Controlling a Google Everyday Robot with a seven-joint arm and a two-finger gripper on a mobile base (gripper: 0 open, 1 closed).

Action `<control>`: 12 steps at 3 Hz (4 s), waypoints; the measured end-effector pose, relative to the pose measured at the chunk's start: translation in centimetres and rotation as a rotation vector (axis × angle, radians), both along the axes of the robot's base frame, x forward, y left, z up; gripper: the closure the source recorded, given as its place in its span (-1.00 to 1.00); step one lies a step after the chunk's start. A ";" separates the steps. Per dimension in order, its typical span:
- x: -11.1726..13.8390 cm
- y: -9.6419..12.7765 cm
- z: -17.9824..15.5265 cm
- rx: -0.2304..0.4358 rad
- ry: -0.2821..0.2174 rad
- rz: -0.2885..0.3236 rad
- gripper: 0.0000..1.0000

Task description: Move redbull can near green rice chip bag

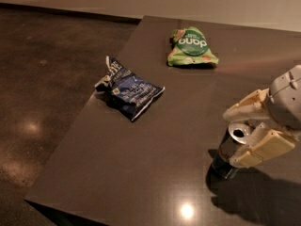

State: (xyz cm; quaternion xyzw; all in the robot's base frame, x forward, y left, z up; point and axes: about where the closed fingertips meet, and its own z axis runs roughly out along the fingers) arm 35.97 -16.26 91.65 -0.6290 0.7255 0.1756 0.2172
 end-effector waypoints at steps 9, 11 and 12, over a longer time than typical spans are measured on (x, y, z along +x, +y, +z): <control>23.5 -5.0 4.9 0.041 -0.043 -0.403 1.00; 26.8 -5.4 4.7 0.060 -0.035 -0.491 1.00; 27.7 -5.2 4.4 0.083 -0.024 -0.556 1.00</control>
Offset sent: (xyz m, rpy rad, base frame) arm 0.0042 0.0033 0.0190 0.0155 0.0026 0.0106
